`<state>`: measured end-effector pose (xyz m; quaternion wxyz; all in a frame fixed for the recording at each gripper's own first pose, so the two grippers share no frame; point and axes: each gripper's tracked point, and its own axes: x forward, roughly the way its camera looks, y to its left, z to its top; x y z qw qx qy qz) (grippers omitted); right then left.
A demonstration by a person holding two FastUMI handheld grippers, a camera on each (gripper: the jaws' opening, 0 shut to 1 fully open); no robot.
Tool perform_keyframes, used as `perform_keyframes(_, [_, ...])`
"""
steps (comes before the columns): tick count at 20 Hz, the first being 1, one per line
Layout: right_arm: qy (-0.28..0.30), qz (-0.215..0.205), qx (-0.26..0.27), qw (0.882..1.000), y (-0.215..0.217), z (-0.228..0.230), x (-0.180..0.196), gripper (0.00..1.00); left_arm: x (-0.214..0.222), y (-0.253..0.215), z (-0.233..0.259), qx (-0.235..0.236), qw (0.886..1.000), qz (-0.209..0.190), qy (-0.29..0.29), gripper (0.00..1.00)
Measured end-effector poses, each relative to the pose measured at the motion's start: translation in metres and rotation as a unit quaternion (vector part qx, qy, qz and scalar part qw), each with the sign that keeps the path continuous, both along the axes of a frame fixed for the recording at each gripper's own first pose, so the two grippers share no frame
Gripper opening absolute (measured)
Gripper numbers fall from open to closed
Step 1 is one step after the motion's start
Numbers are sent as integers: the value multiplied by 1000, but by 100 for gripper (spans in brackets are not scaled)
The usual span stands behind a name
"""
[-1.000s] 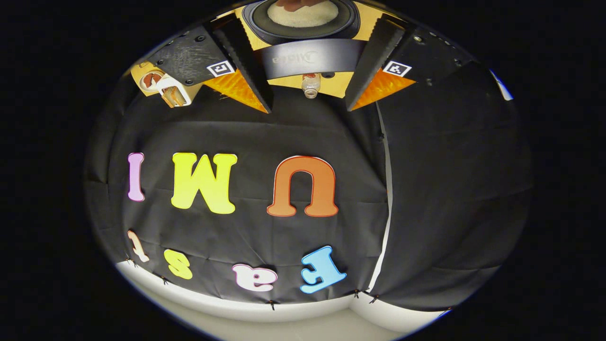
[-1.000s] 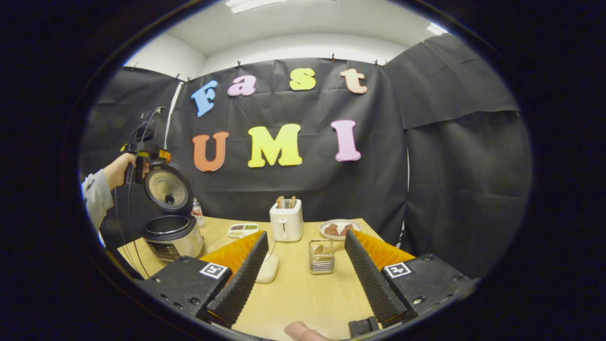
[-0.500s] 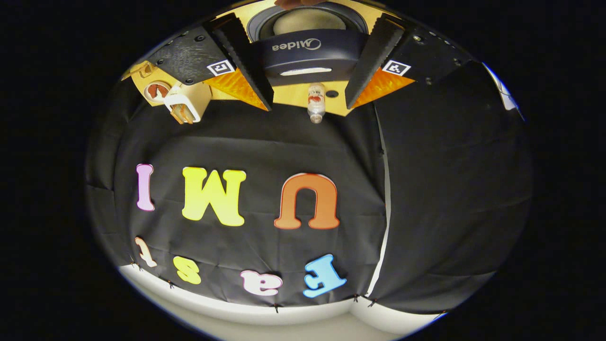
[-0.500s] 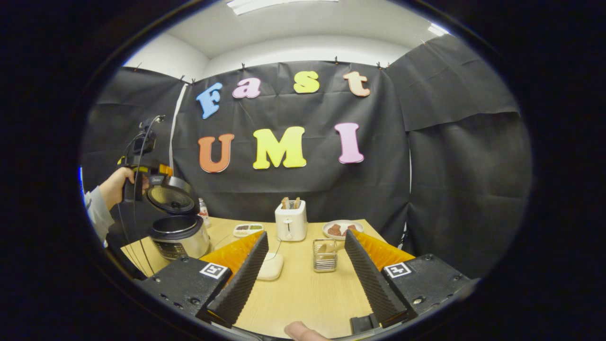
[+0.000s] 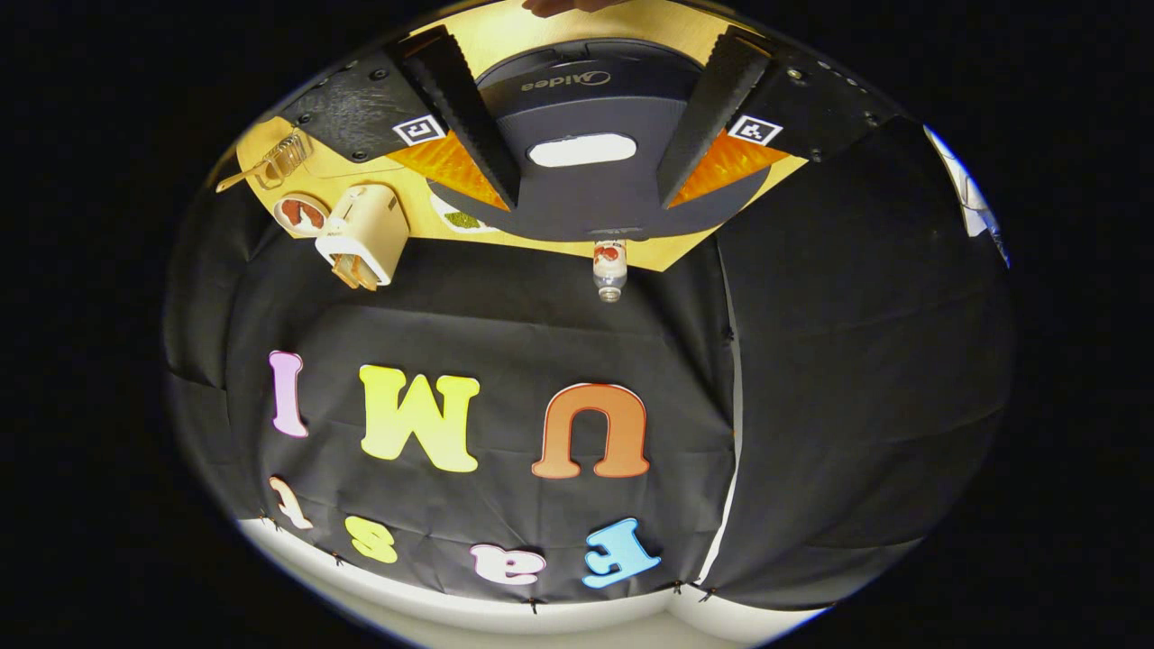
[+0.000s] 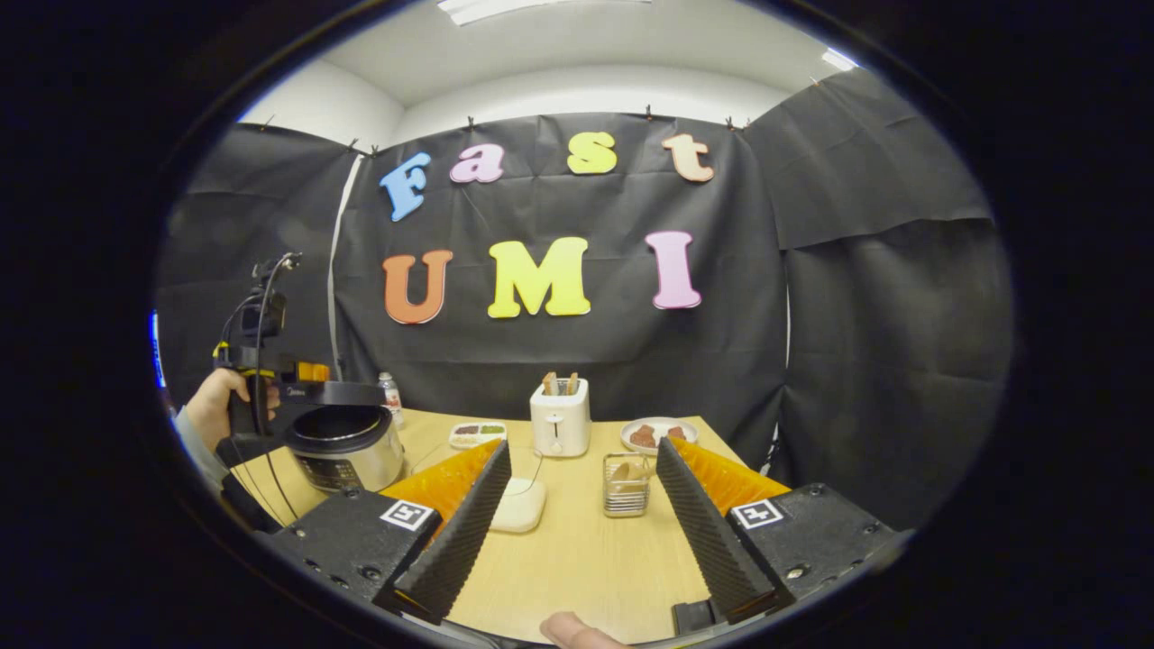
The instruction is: Close the left gripper, press the button to open the rice cooker; take a wooden spoon from the chopstick holder with the right hand, scoop a spoonful of rice and pour it into the rice cooker, then put the wooden spoon back into the chopstick holder.
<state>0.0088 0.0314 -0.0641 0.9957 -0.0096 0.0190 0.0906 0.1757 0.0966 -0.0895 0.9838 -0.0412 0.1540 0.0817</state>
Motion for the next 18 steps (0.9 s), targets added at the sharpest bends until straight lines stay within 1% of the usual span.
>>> perform_keyframes(4, [-9,-5,-15,1000,1,10,2,100,-11,-1,-10,19,1000,-2,-12,99])
perform_keyframes(5, [-13,-5,-16,1000,2,14,0,100,-14,0,-8,18,1000,-2,-23,100])
perform_keyframes(7, [-18,0,-12,1000,6,19,-2,100,-19,0,-15,15,999,-1,-33,99])
perform_keyframes(9, [-20,6,-10,1000,10,23,-2,100,-23,-2,-29,22,999,1,-24,99])
perform_keyframes(11, [-24,6,-11,1000,11,26,-1,100,-30,-5,-51,31,1000,4,6,99])
perform_keyframes(12, [-25,7,-11,1000,11,26,0,100,-31,-5,-46,39,999,11,-16,99])
perform_keyframes(18, [-9,6,0,1000,11,11,11,100,-45,-12,-44,45,998,27,-45,100])
